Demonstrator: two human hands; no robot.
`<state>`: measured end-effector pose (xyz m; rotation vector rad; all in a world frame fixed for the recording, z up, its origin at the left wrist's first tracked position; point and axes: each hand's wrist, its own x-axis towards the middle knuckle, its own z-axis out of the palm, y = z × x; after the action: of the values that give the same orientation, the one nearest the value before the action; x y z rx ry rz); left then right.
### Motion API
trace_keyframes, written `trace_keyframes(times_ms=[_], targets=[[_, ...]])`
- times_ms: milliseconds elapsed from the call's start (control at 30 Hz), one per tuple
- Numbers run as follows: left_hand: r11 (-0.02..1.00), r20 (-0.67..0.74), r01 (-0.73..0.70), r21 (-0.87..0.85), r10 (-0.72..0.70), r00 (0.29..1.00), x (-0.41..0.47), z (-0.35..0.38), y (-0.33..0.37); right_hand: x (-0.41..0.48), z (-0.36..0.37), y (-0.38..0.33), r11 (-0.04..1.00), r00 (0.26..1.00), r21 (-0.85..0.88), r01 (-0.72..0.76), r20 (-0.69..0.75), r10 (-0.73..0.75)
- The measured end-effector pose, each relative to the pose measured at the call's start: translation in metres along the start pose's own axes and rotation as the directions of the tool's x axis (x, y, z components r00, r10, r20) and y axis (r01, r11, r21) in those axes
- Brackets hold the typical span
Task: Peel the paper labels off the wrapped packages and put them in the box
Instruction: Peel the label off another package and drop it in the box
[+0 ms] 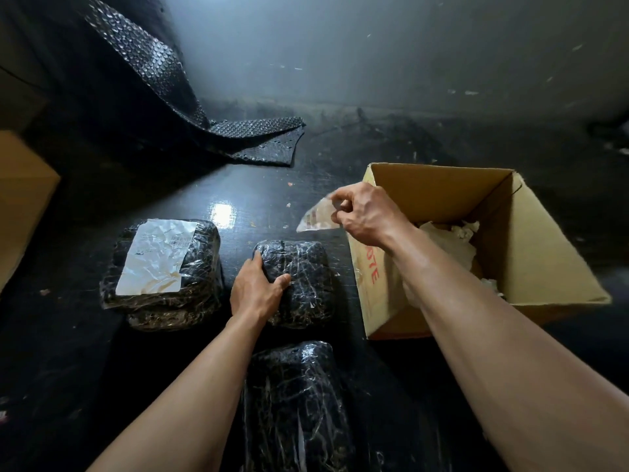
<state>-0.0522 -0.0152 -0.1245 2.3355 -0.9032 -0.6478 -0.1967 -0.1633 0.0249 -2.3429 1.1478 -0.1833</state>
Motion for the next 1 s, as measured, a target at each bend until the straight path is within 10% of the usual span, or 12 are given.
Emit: trace_keyframes(times_ms=[467,1000], targets=[[0.904,0.089,-0.385,-0.184,0.405,0.910,-0.043,0.011,0.146,-0.063,-0.075,0.084,0.988,0.919,0.021,-0.152,-0.365,0.149],[0.903,0.101,-0.302,-0.307,0.347,0.932,-0.078,0.067,0.162,-0.085,-0.031,0.165,0.953,0.921,-0.005,-0.302,-0.259,0.290]])
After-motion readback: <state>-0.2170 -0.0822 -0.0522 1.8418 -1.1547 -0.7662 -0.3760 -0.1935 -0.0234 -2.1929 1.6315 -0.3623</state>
